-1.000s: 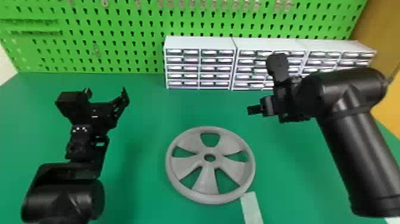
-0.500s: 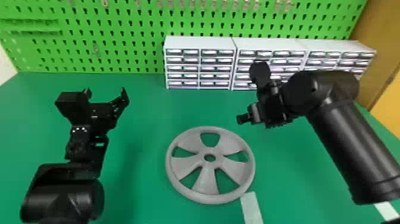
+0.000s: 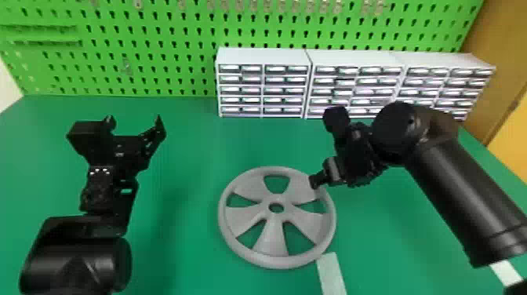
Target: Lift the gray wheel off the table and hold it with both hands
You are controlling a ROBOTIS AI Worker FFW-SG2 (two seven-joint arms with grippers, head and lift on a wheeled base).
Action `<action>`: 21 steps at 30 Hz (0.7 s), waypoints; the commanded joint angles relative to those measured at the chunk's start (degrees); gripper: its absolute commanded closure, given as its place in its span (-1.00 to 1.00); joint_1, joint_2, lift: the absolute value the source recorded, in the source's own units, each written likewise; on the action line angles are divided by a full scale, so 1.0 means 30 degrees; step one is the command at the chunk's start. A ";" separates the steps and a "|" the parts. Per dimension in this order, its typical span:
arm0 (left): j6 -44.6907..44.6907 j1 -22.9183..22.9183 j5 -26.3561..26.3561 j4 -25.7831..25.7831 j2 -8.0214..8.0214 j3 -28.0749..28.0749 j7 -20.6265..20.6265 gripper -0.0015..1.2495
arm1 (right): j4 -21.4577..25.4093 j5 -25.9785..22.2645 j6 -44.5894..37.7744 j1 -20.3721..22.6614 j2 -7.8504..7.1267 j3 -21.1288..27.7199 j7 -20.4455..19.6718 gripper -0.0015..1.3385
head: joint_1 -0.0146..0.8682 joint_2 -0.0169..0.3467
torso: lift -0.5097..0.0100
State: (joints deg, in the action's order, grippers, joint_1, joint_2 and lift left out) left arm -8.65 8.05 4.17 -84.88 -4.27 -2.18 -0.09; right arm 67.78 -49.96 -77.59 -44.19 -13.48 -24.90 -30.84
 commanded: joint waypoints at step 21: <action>0.0042 -0.0045 0.0105 -0.0037 -0.0131 0.0054 0.0000 -0.61 | -0.1237 -0.2887 0.0345 -0.0358 -0.0518 -0.1250 -0.0004 -0.63 | 0.64 -0.82 | 0.59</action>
State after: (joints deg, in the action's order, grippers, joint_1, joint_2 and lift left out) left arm -8.52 7.87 4.45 -84.99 -4.68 -2.06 -0.09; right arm 64.11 -58.41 -76.79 -45.26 -15.01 -28.52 -30.85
